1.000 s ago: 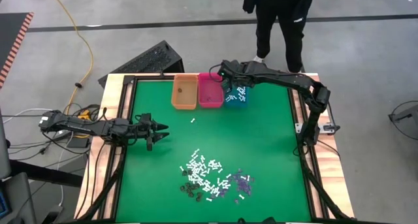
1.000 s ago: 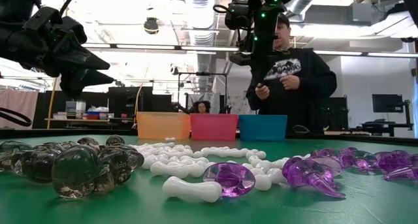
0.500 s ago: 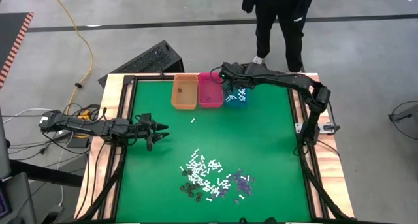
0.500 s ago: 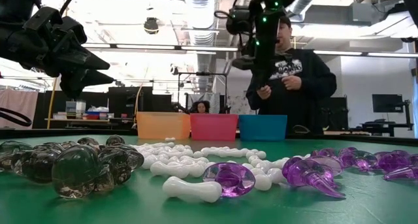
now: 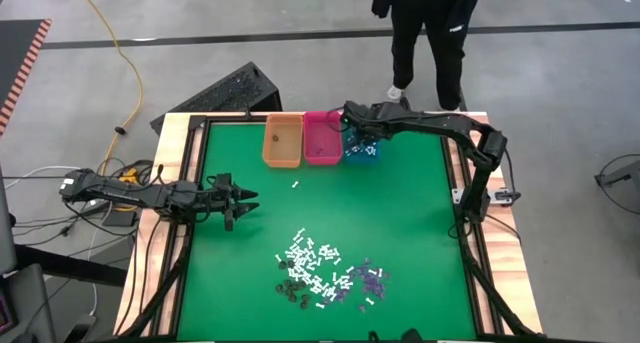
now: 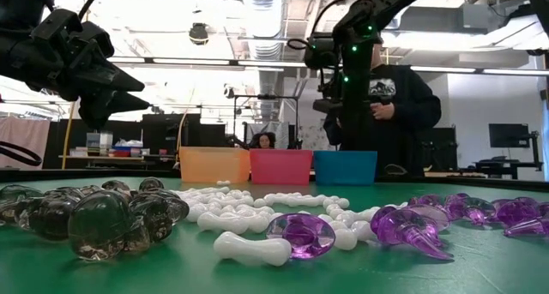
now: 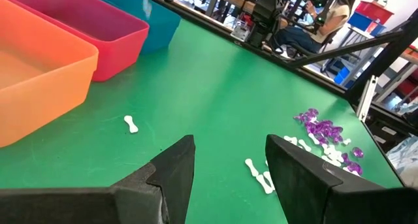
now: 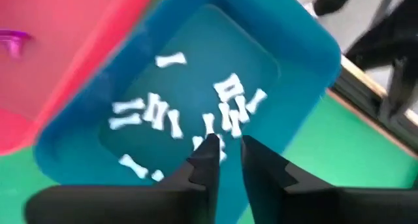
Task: Sort Halloween decoration
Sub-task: Put the white bone toy into the blue bin
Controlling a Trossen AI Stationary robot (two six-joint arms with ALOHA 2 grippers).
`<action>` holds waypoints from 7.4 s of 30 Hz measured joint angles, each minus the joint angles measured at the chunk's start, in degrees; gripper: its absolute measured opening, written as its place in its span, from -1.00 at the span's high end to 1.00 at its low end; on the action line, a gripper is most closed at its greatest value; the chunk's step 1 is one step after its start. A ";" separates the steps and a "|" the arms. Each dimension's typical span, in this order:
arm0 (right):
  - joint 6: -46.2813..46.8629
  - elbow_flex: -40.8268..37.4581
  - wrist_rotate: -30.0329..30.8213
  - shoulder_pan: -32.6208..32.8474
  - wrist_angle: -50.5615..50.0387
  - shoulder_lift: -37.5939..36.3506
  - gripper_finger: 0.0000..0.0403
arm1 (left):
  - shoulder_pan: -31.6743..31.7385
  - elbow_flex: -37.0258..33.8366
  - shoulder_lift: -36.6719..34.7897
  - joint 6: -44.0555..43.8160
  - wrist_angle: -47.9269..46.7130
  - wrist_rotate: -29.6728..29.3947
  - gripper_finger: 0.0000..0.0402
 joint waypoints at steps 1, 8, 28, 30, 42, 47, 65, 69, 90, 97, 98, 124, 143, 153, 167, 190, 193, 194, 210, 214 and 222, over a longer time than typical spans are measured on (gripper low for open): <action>-0.83 0.00 -0.05 0.00 0.87 0.00 0.46 | 0.02 0.01 -0.01 0.00 0.00 0.00 0.11; -4.39 1.46 -2.90 0.00 2.09 0.00 0.25 | 0.02 0.02 -0.02 0.00 0.15 -0.10 0.11; -35.01 1.72 -25.67 18.99 32.02 2.21 0.32 | 0.02 0.00 -0.02 -0.13 0.15 -0.15 0.11; -35.82 1.94 -25.68 19.28 34.20 3.68 0.31 | 0.01 0.00 -0.02 -0.25 0.15 0.07 0.11; -39.59 14.96 -30.13 18.58 26.06 17.83 0.16 | 0.01 0.02 0.74 -0.70 -0.34 -0.27 0.11; -43.40 23.48 -30.14 18.40 17.77 23.45 0.06 | 0.02 0.02 1.23 -0.50 -1.61 -0.38 0.11; -47.52 36.50 -30.18 15.85 8.60 34.95 0.06 | 0.01 0.04 1.14 0.09 -6.18 -0.37 0.11; -46.87 36.41 -30.04 15.43 6.37 34.95 0.08 | 0.01 0.04 1.13 0.17 -6.14 -0.37 0.11; -46.33 36.15 -29.78 17.14 5.21 35.54 0.40 | 0.01 0.04 1.14 0.13 -6.14 -0.35 0.11; -46.18 36.11 -28.81 17.66 4.63 35.56 0.63 | -0.01 0.04 1.14 0.42 -6.14 -0.35 0.11; -46.14 36.11 -28.79 17.66 4.51 35.56 0.66 | -0.01 0.04 1.13 0.41 -6.14 -0.33 0.11; -34.75 50.00 -25.36 16.40 -14.24 35.69 0.43 | 0.02 0.04 1.12 -0.50 -6.14 0.15 0.11; -25.69 47.73 -25.41 20.37 -5.44 35.78 -0.04 | 0.02 0.04 1.14 -0.55 -6.16 0.13 0.11; -25.28 47.73 -23.48 20.59 -5.32 40.06 -0.03 | -0.01 0.04 1.14 -0.70 -6.27 1.61 0.11; -25.06 47.91 -22.35 20.44 -7.61 40.72 0.52 | 0.00 0.04 1.12 -0.79 -6.43 2.12 0.11; -25.58 47.71 -22.76 20.33 -14.27 34.35 0.92 | 0.01 0.04 1.12 -1.01 -6.40 2.62 0.11; -25.90 47.71 -22.41 19.52 -17.47 32.35 0.92 | 0.01 0.04 1.12 -1.04 -6.47 3.21 0.11; -25.94 47.71 -22.03 19.08 -18.82 31.55 0.92 | -0.01 0.04 1.12 -1.05 -6.47 3.23 0.11; -25.16 47.80 -13.78 0.91 -36.10 20.96 0.92 | 0.00 0.05 1.12 -2.08 -6.69 4.37 0.11; -19.00 47.80 -13.58 -4.56 -37.55 21.13 0.92 | 0.01 0.05 1.12 -2.11 -6.69 4.35 0.11; -6.92 47.78 -15.61 -9.13 -38.70 21.59 0.89 | 0.01 0.06 1.12 -2.78 -6.69 4.37 0.11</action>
